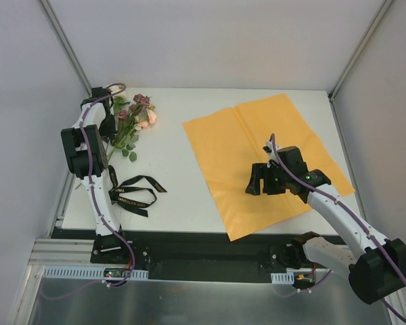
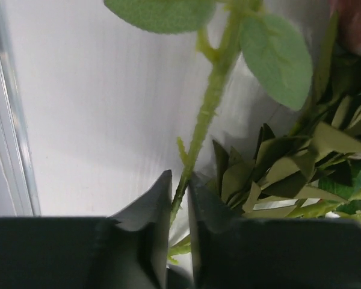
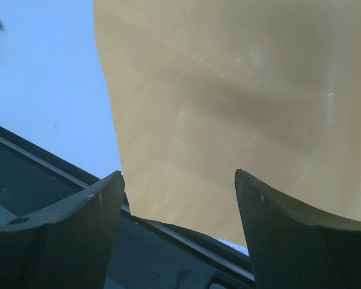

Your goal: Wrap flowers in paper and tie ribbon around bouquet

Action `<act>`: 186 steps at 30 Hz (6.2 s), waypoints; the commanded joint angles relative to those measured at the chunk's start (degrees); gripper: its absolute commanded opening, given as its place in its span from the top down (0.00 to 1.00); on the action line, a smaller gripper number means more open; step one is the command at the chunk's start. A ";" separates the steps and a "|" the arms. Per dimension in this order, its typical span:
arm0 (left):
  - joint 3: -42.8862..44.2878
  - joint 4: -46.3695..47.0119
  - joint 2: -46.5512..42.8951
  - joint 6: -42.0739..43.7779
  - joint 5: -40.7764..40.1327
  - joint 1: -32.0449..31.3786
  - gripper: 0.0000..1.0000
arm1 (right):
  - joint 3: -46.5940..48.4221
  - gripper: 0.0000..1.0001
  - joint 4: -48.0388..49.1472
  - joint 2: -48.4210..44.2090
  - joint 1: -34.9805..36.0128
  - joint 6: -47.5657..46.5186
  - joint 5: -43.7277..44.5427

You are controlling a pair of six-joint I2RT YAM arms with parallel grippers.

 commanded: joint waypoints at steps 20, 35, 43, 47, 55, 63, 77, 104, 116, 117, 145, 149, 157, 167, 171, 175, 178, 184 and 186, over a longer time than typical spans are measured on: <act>-1.52 9.24 -34.41 -12.30 19.87 -0.54 1.00 | 10.58 0.23 -1.82 3.18 0.14 3.47 -3.65; -43.54 72.43 -42.52 -58.55 56.16 -38.22 1.00 | 8.13 0.21 21.20 0.63 12.51 8.56 -16.15; -44.69 76.75 -40.07 -60.40 52.82 -44.40 1.00 | -1.19 0.28 34.64 -1.13 18.77 21.65 -6.03; -44.43 78.15 -39.27 -61.98 53.70 -44.93 1.00 | 1.09 0.44 32.73 1.15 20.35 21.58 -2.25; -37.66 51.63 -43.72 -45.22 54.58 -41.25 0.47 | 4.51 0.99 19.46 -1.83 16.50 21.93 10.07; -49.15 42.91 -58.95 -36.32 53.44 -31.12 0.32 | 9.87 0.99 6.54 4.72 -7.22 18.77 5.59; -48.22 52.75 -34.19 -37.55 43.33 -49.06 0.83 | 28.87 0.99 -1.22 36.22 -15.33 5.75 -0.21; -51.63 51.70 -22.04 -37.20 40.25 -49.76 1.00 | 27.46 0.99 6.18 49.04 -16.82 7.51 2.50; -50.84 49.94 -19.50 -35.88 40.08 -49.67 1.00 | 31.32 0.96 3.45 49.41 -16.65 8.57 5.66; -50.76 49.77 -19.49 -35.88 40.07 -49.76 1.00 | 31.59 0.95 3.28 49.49 -16.56 8.31 5.58; -48.91 44.67 -21.52 -33.59 38.58 -49.76 1.00 | 39.85 0.88 -3.23 55.21 -14.72 4.27 12.34; -49.17 44.23 -21.43 -33.24 37.79 -49.76 1.00 | 39.94 0.96 -3.93 55.47 -14.72 3.91 12.61; -48.30 42.39 -23.18 -32.72 38.14 -49.67 1.00 | 37.83 0.91 -3.40 53.89 -14.63 4.61 11.64; -47.07 27.72 -46.90 -26.05 36.91 -42.39 0.20 | 29.86 0.33 -7.10 34.57 -9.98 2.59 12.34; -43.56 16.39 -53.58 -18.25 28.94 -32.04 0.19 | 23.70 0.30 -6.05 25.60 -3.39 2.59 11.91; -39.86 8.91 -52.02 -7.34 11.21 -25.95 0.16 | 18.59 0.33 -1.93 19.19 6.96 4.43 7.35; -33.54 4.68 -45.00 -0.03 -2.00 -20.53 0.22 | 14.29 0.37 1.59 16.63 12.07 4.61 5.15; -23.35 2.76 -31.21 2.87 10.80 -6.70 0.39 | 8.31 0.48 1.00 10.39 13.15 3.48 2.59; -19.30 0.47 -25.77 7.44 11.15 -6.52 0.29 | 7.51 0.51 0.03 6.89 13.15 1.90 3.55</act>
